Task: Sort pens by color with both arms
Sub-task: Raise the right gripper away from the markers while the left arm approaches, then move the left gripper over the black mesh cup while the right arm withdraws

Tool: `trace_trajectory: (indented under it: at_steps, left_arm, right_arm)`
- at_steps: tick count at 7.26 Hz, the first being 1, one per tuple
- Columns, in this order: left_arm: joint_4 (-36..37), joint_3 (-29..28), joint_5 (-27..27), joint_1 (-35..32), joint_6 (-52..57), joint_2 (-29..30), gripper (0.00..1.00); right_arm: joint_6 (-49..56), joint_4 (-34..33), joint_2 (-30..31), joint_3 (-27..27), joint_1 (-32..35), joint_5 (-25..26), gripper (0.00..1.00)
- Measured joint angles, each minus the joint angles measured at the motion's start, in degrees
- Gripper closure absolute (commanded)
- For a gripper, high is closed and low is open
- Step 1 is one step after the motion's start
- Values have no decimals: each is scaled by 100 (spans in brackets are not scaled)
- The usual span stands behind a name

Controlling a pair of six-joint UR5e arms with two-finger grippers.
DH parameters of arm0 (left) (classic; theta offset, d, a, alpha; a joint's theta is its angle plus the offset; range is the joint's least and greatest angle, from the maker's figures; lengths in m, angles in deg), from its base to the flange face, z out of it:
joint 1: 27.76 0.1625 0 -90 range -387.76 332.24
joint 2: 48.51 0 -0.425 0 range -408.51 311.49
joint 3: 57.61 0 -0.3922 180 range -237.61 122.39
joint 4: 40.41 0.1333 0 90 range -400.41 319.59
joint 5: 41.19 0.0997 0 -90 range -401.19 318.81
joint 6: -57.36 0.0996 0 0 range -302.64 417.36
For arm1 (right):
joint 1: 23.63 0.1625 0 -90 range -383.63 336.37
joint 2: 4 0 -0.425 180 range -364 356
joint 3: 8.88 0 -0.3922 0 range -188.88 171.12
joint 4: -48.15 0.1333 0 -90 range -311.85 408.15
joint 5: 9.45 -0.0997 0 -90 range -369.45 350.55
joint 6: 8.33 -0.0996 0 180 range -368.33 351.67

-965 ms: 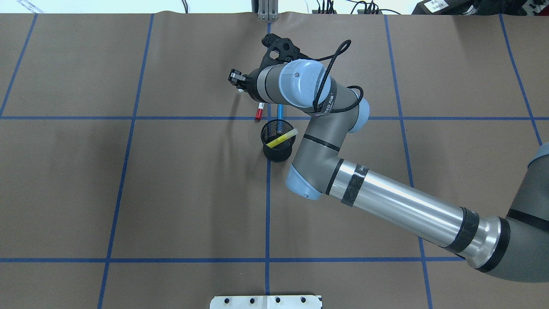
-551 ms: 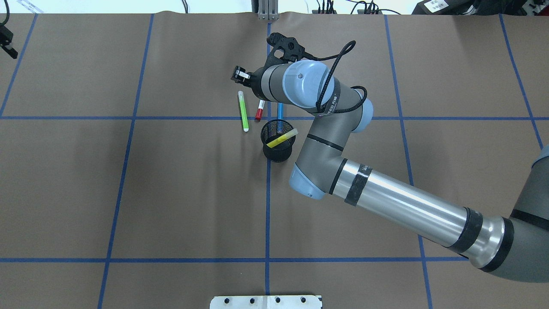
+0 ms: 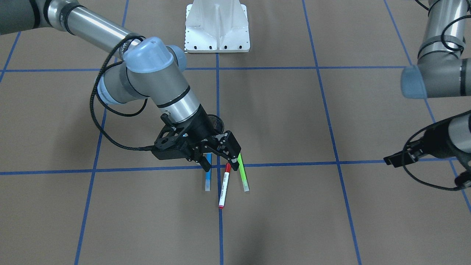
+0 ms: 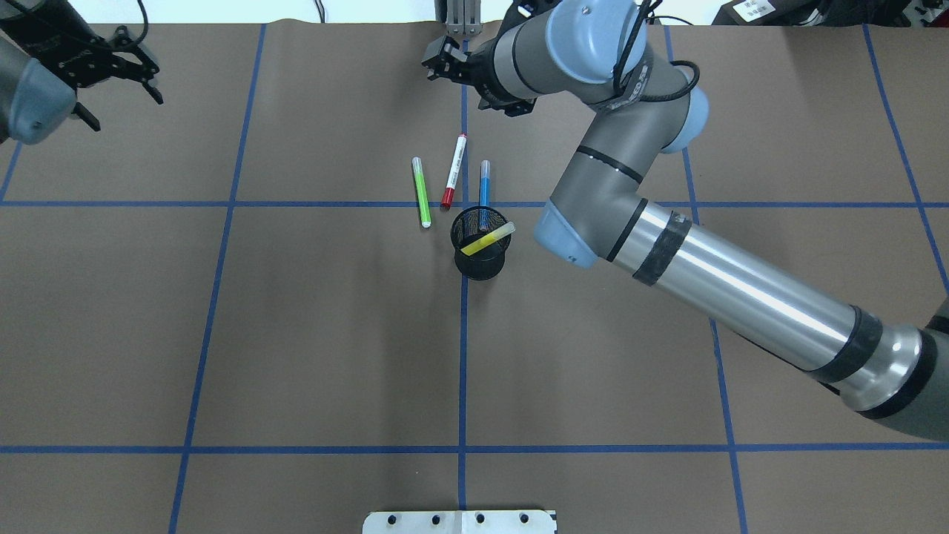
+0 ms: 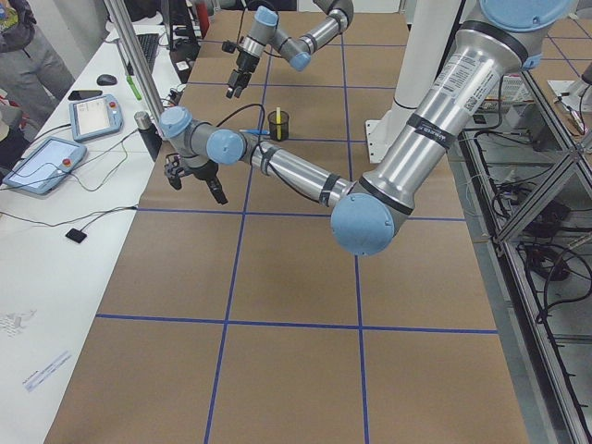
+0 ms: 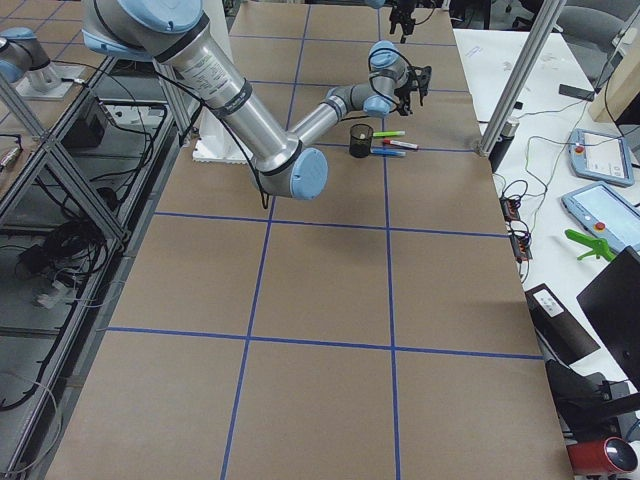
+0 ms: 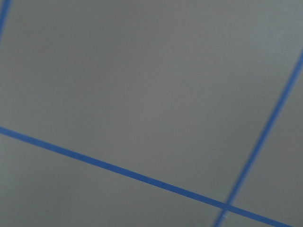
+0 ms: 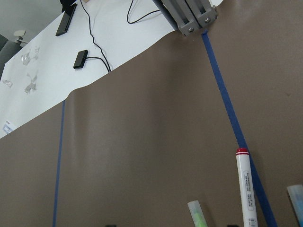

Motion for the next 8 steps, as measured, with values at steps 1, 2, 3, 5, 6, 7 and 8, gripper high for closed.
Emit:
trace_trajectory:
  at_steps: [1,2,3,5,6,7,8]
  left_arm:
    - [-336,91,-12,226,-1044,125,1]
    - [-799,116,2,464,-2202,270,1]
    - [-1152,114,35,698,-3273,463,1]
    - [-1387,93,333,1244,-5041,974,1]
    - [-1417,89,549,1557,-5802,1201,1]
    - [-1451,90,757,1859,-6511,1398,1]
    - [-1629,89,1071,2193,-7271,1533,1]
  right_arm:
    - [78,-103,446,518,399,-648,0]
    - [211,-147,996,1021,819,-1407,0]
    - [496,-164,1471,1300,1143,-1951,0]
    - [1846,-241,2324,1431,1627,-2425,0]
    - [2750,-558,2636,1443,1867,-2485,0]
    - [3742,-1418,2806,1554,2127,-2461,0]
    - [4651,-2620,2907,1820,2293,-2227,0]
